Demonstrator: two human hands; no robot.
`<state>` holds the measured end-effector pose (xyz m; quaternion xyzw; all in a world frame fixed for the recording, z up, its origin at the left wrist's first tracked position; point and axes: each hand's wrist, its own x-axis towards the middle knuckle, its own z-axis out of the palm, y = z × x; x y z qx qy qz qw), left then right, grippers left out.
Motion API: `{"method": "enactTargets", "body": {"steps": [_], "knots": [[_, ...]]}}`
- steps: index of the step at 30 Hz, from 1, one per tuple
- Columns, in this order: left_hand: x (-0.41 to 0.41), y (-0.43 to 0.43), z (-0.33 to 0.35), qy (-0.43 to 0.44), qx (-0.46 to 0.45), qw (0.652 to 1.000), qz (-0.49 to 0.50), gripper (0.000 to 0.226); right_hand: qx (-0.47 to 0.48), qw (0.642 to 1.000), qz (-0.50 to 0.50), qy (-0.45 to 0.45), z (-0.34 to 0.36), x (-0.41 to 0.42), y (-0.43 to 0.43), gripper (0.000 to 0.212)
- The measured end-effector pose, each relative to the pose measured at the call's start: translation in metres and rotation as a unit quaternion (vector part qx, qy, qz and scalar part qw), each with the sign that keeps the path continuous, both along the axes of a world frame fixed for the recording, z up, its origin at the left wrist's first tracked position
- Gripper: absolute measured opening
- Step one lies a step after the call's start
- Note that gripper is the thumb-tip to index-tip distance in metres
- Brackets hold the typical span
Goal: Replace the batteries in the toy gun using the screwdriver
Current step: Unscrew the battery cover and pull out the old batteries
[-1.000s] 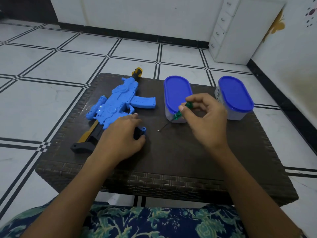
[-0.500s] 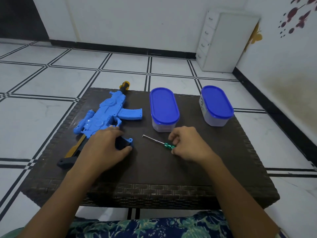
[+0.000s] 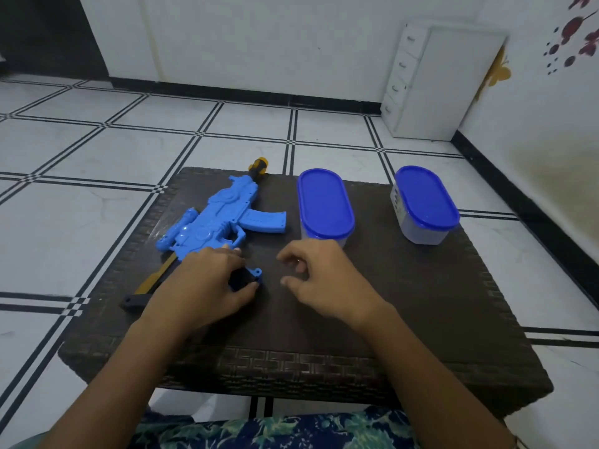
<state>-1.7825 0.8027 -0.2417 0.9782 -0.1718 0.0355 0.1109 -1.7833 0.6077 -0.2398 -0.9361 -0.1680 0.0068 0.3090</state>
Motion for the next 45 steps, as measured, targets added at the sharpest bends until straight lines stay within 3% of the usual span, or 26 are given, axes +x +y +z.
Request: {"method": "enactTargets", "body": {"steps": [6,10,13,17,20,22,24,26,28,31,34,40,45], "knots": [[-0.001,0.007,-0.001,0.002,-0.005,0.998,-0.055,0.079,0.030,0.997,0.076,0.002,-0.012,0.003,0.029,0.042],[0.005,0.019,0.000,-0.015,-0.119,0.992,-0.044,0.052,0.032,0.997,0.070,-0.021,-0.017,0.006,0.032,0.034],[0.007,0.021,-0.007,-0.044,-0.155,0.987,-0.022,0.045,0.028,0.996,0.065,-0.049,-0.020,0.005,0.036,0.029],[0.002,0.019,-0.012,-0.118,-0.217,0.969,0.008,0.038,0.051,0.995,0.056,-0.072,-0.023,0.006,0.042,0.047],[-0.003,0.015,-0.006,-0.182,-0.334,0.923,0.049,0.034,0.087,0.988,0.050,-0.118,-0.022,0.002,0.048,0.057],[-0.005,0.010,-0.007,-0.124,-0.427,0.894,0.056,0.045,0.106,0.984,0.033,-0.141,-0.019,0.000,0.050,0.051],[-0.003,0.008,-0.010,-0.050,-0.464,0.883,0.055,0.054,0.105,0.984,0.023,-0.139,-0.012,-0.001,0.046,0.040],[0.001,0.016,-0.014,-0.053,-0.396,0.916,0.022,0.050,0.078,0.993,0.022,-0.088,-0.004,0.000,0.036,0.032],[0.005,0.026,-0.015,-0.069,-0.258,0.963,-0.047,0.039,0.014,1.000,0.009,-0.001,0.004,0.002,0.022,0.028],[0.011,0.041,-0.017,0.036,-0.144,0.986,-0.083,0.060,-0.099,0.987,-0.025,0.125,0.007,0.006,0.002,0.033],[0.010,0.042,-0.019,0.081,-0.035,0.993,-0.079,0.077,-0.148,0.976,-0.036,0.157,0.005,0.008,-0.003,0.041],[0.011,0.041,-0.017,0.091,-0.041,0.992,-0.072,0.076,-0.147,0.977,-0.068,0.139,0.015,0.000,0.000,0.057],[0.011,0.038,-0.014,0.095,-0.046,0.992,-0.074,0.069,-0.214,0.957,-0.175,0.086,0.015,0.006,-0.024,0.037]]}}
